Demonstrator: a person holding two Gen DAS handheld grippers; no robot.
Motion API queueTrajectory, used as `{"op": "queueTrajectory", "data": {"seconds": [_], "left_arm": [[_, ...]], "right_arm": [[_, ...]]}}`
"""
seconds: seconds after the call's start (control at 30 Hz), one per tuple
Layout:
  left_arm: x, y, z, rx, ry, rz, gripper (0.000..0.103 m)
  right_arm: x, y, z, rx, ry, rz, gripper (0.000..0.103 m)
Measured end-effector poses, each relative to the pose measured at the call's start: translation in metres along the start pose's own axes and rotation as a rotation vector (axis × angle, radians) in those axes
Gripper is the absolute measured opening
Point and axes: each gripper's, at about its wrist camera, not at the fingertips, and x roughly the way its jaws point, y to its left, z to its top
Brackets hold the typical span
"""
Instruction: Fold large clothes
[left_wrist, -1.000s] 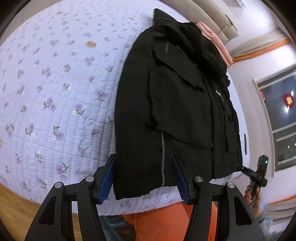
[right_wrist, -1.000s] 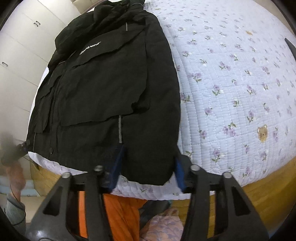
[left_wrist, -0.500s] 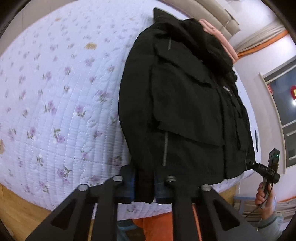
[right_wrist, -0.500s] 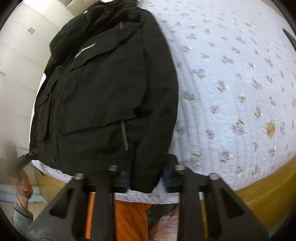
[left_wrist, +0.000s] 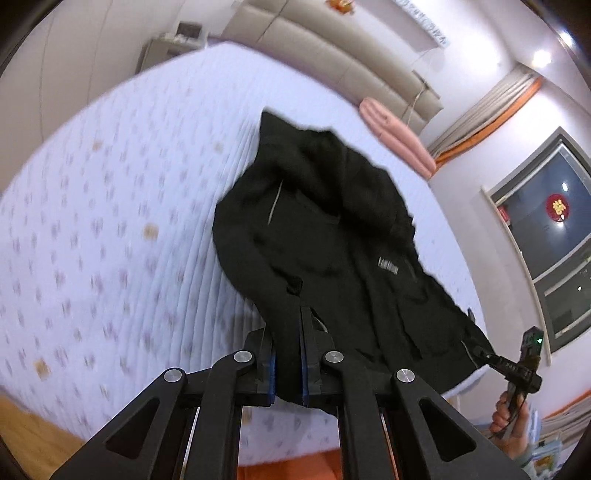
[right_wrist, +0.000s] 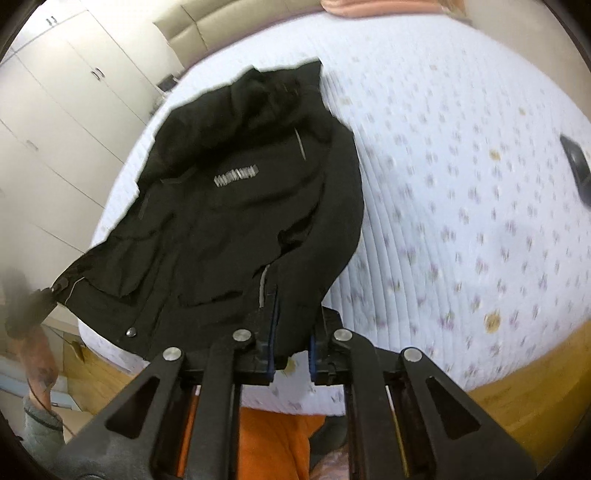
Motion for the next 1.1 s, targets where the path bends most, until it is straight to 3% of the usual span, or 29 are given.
{"op": "queueTrajectory", "data": {"seconds": [0.23,0.4,0.53,0.67,0.87,0.97,1.1], "left_arm": [[0.02,-0.009,0.065,0.05,-0.063,-0.051,0.009],[0.066,-0.015,0.119,0.09,-0.052,-0.072,0.009],[0.085,-0.021,0.159,0.088,-0.07,-0.084,0.009],[0.088,-0.036,0.203,0.101,-0.084,-0.071,0.01],[0.105,-0.066,0.291,0.114,-0.11,-0.052,0.01],[0.127,-0.075,0.34,0.084,-0.135,-0.043,0.01],[0.192,-0.066,0.387,0.066,-0.112,0.057,0.013]], "right_arm": [[-0.006,-0.002,0.053,0.006,-0.033,0.071,0.01],[0.024,-0.004,0.112,0.003,0.021,0.096,0.009],[0.036,-0.004,0.15,0.008,0.065,0.061,0.009],[0.042,0.004,0.199,-0.005,0.082,0.037,0.009],[0.04,0.021,0.29,-0.026,0.018,0.018,0.009],[0.052,0.035,0.343,-0.052,-0.029,-0.008,0.009],[0.106,0.044,0.398,-0.08,-0.036,-0.076,0.01]]}}
